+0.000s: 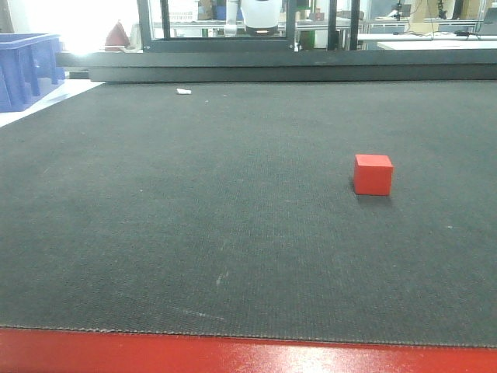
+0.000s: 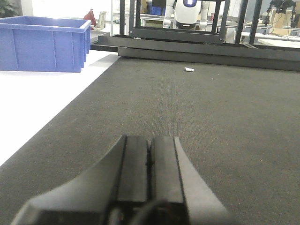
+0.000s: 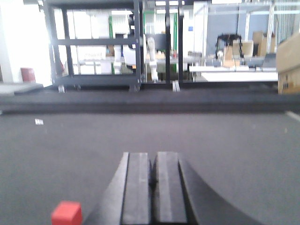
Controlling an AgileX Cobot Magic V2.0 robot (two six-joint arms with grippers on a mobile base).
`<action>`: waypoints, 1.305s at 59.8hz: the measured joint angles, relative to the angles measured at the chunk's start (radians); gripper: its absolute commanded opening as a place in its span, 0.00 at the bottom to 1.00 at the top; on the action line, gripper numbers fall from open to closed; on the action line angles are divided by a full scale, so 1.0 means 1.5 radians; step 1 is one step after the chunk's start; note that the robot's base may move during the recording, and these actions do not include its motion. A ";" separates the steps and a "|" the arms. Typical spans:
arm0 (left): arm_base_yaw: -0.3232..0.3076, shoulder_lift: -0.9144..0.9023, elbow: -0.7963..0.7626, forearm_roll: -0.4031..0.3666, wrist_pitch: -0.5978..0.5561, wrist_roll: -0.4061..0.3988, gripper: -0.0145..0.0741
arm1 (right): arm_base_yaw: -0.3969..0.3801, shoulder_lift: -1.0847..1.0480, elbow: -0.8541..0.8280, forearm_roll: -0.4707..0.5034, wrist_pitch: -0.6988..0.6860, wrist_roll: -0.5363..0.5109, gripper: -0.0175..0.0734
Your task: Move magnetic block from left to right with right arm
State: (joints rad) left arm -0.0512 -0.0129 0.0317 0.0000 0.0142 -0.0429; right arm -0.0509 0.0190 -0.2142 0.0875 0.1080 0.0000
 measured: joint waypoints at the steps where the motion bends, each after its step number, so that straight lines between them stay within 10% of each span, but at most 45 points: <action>1: 0.000 0.000 0.000 0.000 0.000 0.000 0.03 | 0.000 0.006 -0.008 0.000 0.002 0.000 0.30; 22: 0.000 0.000 0.000 0.000 0.000 0.000 0.03 | 0.033 0.229 -0.133 0.000 0.034 0.000 0.76; 56: 0.000 0.000 0.000 0.000 0.000 0.000 0.03 | 0.192 0.654 -0.431 0.000 0.248 0.031 0.76; 78: 0.000 0.000 0.000 0.000 0.000 0.000 0.03 | 0.286 0.997 -0.767 -0.069 0.491 0.244 0.76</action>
State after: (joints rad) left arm -0.0512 -0.0129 0.0317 0.0000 0.0142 -0.0429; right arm 0.3773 1.5139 -1.3654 -0.0164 0.8441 0.3658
